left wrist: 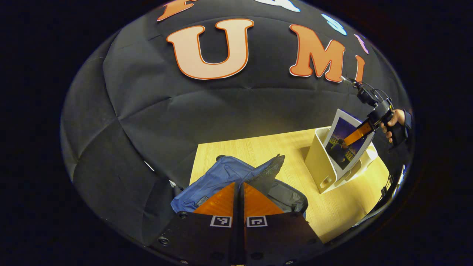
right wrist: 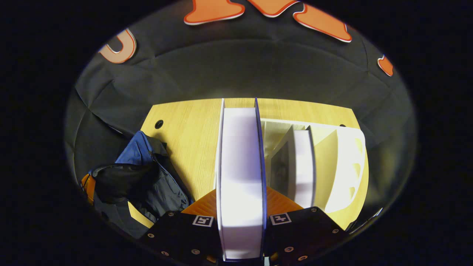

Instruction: Open the schoolbag, grab two books from the bookshelf and put them into the schoolbag.

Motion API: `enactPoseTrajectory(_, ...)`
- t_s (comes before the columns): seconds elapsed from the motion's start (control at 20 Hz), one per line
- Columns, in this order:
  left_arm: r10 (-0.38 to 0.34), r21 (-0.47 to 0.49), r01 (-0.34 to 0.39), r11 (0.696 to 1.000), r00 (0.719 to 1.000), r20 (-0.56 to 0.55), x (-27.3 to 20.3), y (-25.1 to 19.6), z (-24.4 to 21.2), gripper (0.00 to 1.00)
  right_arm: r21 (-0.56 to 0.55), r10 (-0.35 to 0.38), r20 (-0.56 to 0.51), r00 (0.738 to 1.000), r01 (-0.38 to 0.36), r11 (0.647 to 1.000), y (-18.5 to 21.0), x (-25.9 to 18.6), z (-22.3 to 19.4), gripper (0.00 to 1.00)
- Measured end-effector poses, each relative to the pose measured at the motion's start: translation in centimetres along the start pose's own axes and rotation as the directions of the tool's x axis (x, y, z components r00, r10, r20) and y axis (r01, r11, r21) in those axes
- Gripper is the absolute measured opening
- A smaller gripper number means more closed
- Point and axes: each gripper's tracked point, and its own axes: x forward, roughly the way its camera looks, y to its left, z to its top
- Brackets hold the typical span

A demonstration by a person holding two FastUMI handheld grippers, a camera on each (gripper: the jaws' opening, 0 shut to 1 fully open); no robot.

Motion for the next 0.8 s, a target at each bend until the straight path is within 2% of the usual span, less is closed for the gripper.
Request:
enactPoseTrajectory(0.25, -0.004, 0.011, 0.004, 1.0, 1.0, -0.001, -0.1, 0.1, 0.1, 0.0, 0.056, 0.072, 0.089, 0.993, -0.077, 0.995, -0.3, -4.9, 1.5, 0.41)
enactPoseTrajectory(0.45, -0.002, 0.034, 0.002, 0.999, 1.0, -0.007, -0.3, 0.5, 0.8, 0.0, 0.103, 0.147, 0.179, 0.973, -0.167, 0.981, -0.4, -9.0, 2.6, 0.41)
enactPoseTrajectory(0.65, 0.003, 0.083, -0.003, 0.997, 1.0, -0.005, -0.2, 1.1, 2.4, 0.0, 0.136, 0.262, 0.238, 0.935, -0.3, 0.944, 1.5, -12.3, 2.8, 0.4)
enactPoseTrajectory(0.8, 0.004, 0.074, -0.004, 0.997, 1.0, 0.007, -0.2, 1.3, 3.7, 0.0, 0.151, 0.351, 0.265, 0.898, -0.398, 0.905, 4.1, -13.7, 2.4, 0.4)
